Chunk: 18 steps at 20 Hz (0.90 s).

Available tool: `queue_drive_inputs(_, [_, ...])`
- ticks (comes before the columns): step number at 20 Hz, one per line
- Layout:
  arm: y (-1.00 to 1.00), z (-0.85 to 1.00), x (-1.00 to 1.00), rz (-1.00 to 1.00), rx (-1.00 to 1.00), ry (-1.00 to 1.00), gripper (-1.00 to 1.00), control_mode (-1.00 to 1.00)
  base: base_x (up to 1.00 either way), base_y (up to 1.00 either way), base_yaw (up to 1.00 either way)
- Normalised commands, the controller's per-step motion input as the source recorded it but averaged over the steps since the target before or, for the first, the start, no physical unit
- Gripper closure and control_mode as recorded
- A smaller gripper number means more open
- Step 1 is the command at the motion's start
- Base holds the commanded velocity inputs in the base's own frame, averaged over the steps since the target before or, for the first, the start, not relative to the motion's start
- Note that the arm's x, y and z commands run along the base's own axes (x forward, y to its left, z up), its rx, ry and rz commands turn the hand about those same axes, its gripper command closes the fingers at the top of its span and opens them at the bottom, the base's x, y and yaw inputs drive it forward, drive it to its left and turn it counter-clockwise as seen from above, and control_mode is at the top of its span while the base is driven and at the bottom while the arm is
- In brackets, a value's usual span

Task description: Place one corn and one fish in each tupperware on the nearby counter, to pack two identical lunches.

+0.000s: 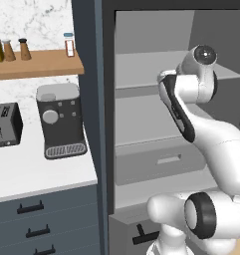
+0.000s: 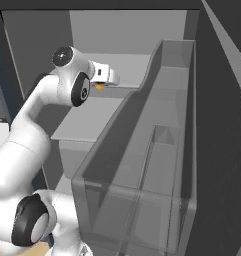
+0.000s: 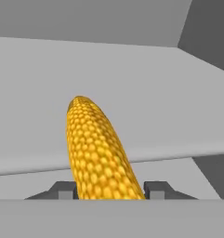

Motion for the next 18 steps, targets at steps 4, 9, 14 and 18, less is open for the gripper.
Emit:
queue_drive_inputs(4, [0.0,0.0,-1.0,-0.11,0.0,0.0,1.0,-1.0,0.0,0.0,0.0])
queue_drive_inputs(9, [0.0,0.0,-1.0,-0.03,0.0,0.0,1.0,-1.0,0.0,0.0,0.0])
queue_drive_inputs(14, [0.09,-0.02,-1.0,0.0,0.01,0.0,1.0,-1.0,0.0,0.0,0.0])
queue_drive_inputs(18, [0.26,-0.21,-1.0,0.0,0.01,0.0,1.0,-1.0,0.0,0.0,0.0])
